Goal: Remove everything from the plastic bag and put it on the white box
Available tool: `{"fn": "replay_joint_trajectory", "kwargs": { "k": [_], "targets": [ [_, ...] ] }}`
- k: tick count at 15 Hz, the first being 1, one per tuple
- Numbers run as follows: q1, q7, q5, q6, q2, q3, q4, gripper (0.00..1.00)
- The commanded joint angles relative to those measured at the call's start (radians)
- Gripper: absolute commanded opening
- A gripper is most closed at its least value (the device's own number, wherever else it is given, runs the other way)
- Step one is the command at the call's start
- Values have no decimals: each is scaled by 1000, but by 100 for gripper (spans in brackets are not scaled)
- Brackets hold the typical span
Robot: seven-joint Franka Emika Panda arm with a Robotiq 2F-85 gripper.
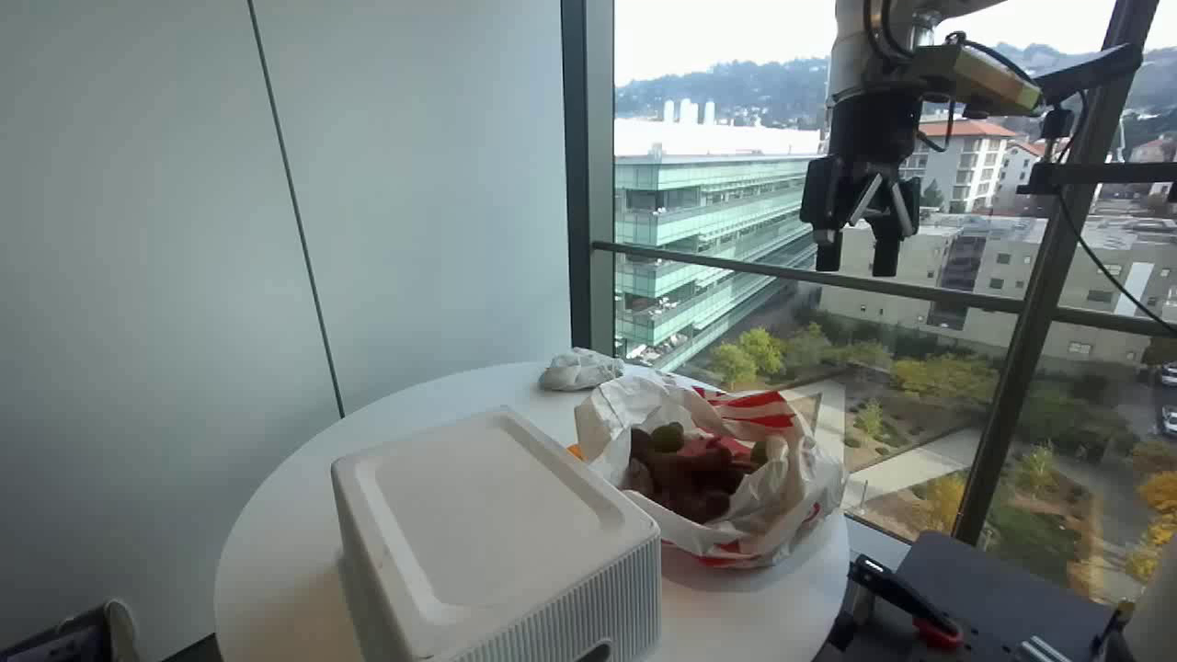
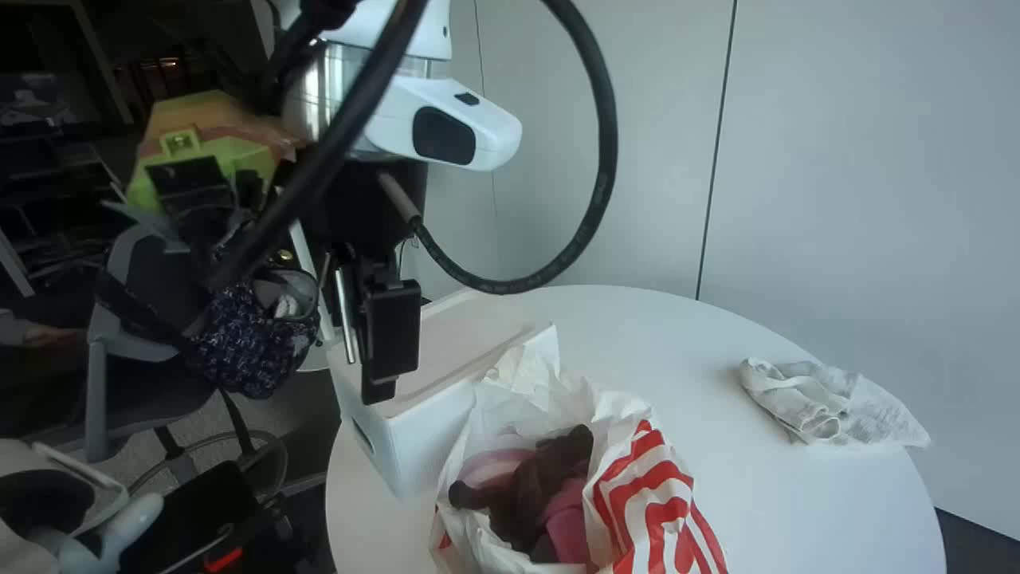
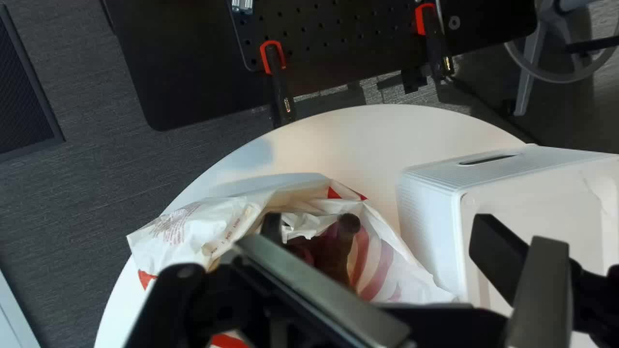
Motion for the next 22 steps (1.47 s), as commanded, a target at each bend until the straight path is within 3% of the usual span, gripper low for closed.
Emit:
{"fn": "replay_joint_trajectory", "kwargs": {
  "k": [1, 9, 11, 16, 22],
  "targets": [
    [-19, -9, 8, -1, 3, 15, 4, 100],
    [-18, -9, 8, -1, 0, 15, 10, 100],
    [-6, -5, 26, 41, 53, 15, -16, 100],
    [34, 50, 119, 382, 240, 68, -137, 100],
    [67, 81, 247, 848, 581, 122, -123, 100]
  ]
}}
